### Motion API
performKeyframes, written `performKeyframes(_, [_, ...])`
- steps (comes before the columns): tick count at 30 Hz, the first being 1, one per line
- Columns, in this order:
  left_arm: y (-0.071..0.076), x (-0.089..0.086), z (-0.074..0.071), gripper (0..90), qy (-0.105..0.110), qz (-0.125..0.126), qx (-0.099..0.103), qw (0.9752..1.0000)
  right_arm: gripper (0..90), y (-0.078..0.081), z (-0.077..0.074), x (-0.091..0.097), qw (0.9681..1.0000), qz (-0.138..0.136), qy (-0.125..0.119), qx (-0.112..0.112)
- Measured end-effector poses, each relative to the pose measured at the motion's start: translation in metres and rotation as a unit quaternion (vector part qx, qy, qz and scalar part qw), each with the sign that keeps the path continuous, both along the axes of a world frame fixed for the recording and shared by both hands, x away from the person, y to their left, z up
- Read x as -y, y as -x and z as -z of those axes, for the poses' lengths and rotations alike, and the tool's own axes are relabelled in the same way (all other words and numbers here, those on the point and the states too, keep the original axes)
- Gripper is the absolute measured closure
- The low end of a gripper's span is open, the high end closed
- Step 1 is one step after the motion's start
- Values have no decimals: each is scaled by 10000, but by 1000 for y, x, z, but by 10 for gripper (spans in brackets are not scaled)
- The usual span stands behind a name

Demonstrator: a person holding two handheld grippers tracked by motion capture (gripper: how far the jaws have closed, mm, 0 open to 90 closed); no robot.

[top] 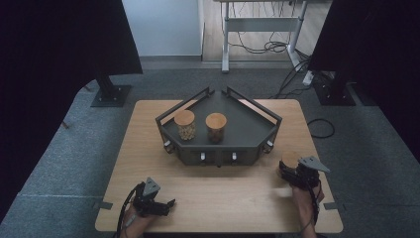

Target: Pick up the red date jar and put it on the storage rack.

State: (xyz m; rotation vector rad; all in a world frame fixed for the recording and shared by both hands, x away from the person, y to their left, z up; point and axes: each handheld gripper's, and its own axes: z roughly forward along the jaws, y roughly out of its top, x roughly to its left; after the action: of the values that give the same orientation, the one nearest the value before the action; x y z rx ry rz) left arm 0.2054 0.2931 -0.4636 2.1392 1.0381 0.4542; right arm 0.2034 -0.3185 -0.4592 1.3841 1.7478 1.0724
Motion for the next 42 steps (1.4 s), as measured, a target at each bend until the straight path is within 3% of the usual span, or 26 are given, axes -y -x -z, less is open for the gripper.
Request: performKeyframes(42, [0,0,0,23,-2,2,0,10000,252,13,-41,-5,9991,-301,-32,312])
